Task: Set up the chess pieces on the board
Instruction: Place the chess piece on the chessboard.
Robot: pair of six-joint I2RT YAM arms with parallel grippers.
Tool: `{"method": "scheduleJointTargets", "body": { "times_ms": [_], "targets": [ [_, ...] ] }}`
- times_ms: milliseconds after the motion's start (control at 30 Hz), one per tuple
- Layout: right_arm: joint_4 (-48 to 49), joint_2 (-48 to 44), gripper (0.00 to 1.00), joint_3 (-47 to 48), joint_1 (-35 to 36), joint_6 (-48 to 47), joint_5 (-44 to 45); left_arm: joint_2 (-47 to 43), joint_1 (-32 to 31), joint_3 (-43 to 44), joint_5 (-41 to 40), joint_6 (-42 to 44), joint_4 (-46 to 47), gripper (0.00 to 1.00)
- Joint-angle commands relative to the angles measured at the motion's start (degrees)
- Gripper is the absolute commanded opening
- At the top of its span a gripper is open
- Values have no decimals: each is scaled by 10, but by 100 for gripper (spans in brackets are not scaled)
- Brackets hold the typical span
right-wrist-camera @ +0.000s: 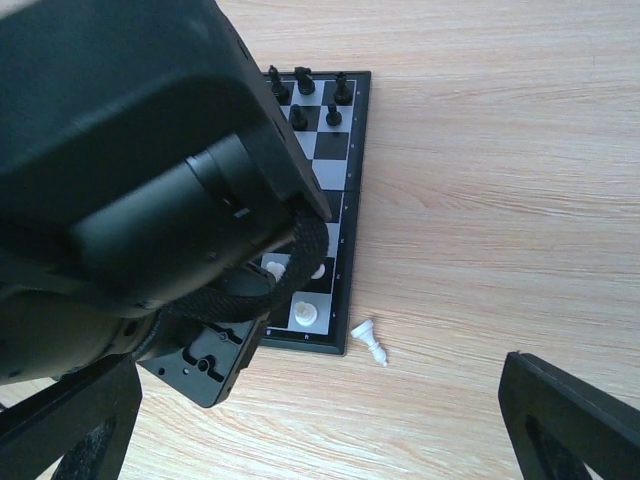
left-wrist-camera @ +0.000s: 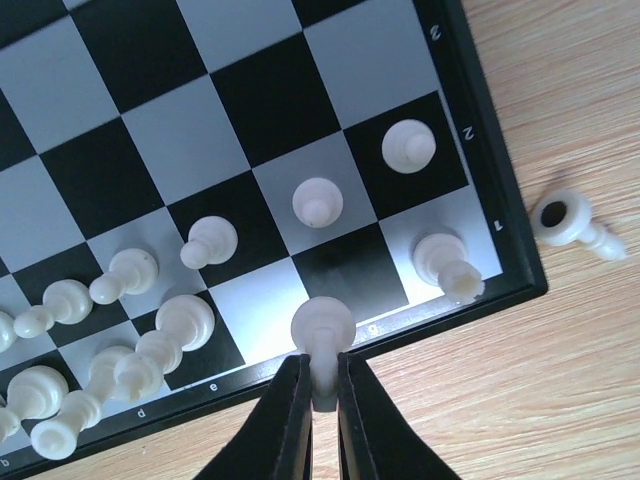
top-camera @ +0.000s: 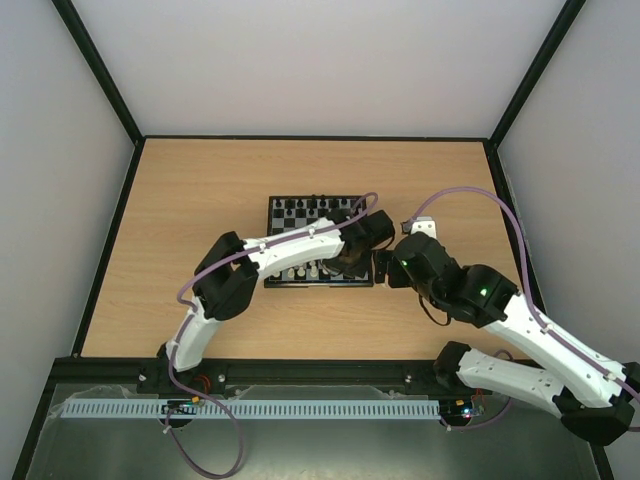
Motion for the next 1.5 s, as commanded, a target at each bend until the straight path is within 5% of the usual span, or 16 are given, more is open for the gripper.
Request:
{"method": "scheduleJointTargets", "body": {
  "times_ms": [0, 1467],
  "targets": [
    [2, -12, 99, -9, -3, -10, -3, 20, -4, 17, -2, 10, -33, 8],
    [12, -12, 99, -16, -2, -20, -23, 52, -2, 18, 11, 27, 16, 14]
  ]
}}
